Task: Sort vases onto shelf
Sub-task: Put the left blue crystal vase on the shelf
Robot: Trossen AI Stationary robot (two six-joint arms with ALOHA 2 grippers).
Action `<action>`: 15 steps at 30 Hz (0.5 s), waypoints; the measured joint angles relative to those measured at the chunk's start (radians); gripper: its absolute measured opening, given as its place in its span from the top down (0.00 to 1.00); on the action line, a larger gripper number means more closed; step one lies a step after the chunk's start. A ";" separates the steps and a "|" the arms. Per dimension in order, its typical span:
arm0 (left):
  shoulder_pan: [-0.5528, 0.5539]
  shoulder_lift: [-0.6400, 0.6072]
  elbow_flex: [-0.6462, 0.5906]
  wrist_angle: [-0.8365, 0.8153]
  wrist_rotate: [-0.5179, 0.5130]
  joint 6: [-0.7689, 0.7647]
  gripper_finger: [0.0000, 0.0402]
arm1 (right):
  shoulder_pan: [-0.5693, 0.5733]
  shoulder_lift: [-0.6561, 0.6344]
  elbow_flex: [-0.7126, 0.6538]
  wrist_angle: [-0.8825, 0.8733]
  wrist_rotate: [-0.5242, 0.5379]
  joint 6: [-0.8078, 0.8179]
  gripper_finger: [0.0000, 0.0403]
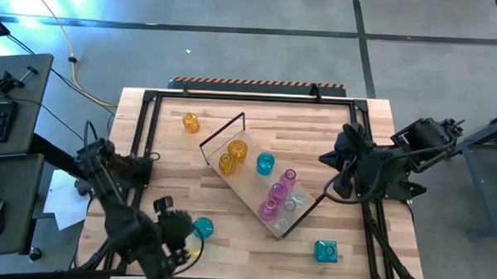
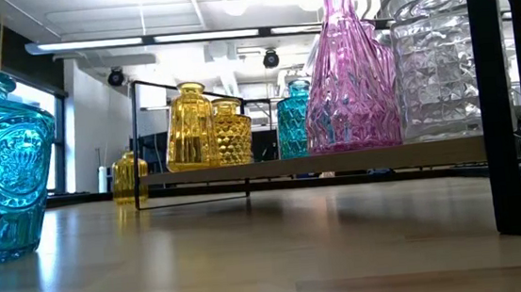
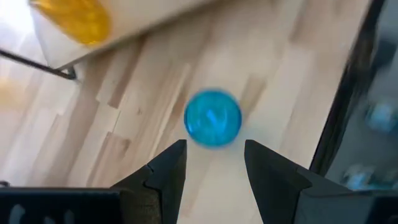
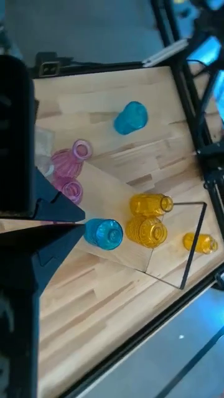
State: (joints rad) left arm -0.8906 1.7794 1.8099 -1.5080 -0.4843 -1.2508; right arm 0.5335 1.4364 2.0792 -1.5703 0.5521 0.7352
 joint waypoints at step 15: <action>-0.049 -0.001 -0.264 0.215 0.020 0.329 0.62 | 0.000 0.046 0.000 0.004 0.034 0.182 1.00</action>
State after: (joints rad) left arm -0.9398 1.7787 1.5459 -1.2927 -0.4641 -0.9214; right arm 0.5331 1.4828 2.0792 -1.5664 0.5864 0.9170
